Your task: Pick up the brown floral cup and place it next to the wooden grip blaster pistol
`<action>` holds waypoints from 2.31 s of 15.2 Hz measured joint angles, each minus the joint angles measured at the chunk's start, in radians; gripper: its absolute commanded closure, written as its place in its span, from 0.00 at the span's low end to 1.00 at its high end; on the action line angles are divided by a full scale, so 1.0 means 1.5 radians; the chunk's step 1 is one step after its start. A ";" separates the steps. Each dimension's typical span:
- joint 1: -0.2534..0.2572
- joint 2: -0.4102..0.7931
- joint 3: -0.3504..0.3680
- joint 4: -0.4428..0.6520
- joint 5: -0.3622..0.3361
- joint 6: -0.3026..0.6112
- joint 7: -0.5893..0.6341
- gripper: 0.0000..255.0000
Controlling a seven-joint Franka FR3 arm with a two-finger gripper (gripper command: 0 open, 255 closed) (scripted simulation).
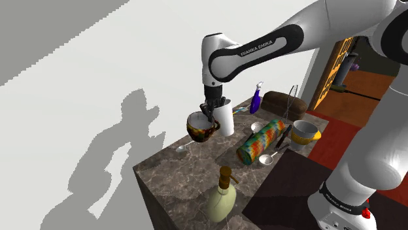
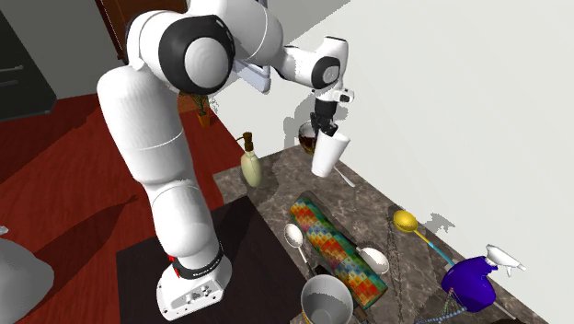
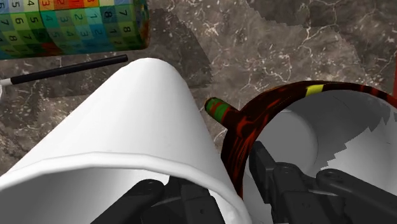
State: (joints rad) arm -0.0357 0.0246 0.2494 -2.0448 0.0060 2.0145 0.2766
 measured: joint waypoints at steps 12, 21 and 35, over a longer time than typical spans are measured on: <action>-0.098 -0.031 -0.099 -0.034 -0.005 0.004 -0.195 1.00; -0.169 0.018 -0.168 0.019 -0.015 0.000 -0.329 1.00; -0.288 0.176 -0.253 0.231 0.001 -0.051 -0.538 1.00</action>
State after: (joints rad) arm -0.4682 0.2885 -0.1305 -1.6982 0.0074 1.9381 -0.5308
